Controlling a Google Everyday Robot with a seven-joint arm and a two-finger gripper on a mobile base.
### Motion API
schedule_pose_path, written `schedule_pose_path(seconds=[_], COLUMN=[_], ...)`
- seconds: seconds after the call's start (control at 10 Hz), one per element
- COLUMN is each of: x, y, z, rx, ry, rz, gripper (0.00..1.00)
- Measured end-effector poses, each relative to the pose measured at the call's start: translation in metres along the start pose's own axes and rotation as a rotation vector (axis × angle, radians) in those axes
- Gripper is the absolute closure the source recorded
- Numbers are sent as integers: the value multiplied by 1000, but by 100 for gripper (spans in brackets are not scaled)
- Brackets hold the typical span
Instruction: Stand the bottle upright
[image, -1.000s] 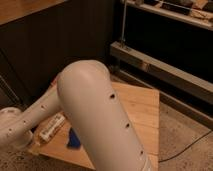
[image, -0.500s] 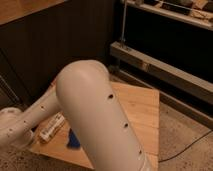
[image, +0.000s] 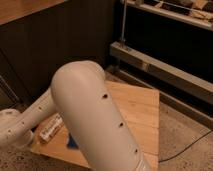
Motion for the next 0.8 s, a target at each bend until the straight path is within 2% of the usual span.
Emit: schedule_pose_path(seconds=[0.2,0.8], x=[3,1], y=[2,0], z=[3,9], rx=[-11,-12], ry=[11,-10], rz=[19,40], gripper=[35,35])
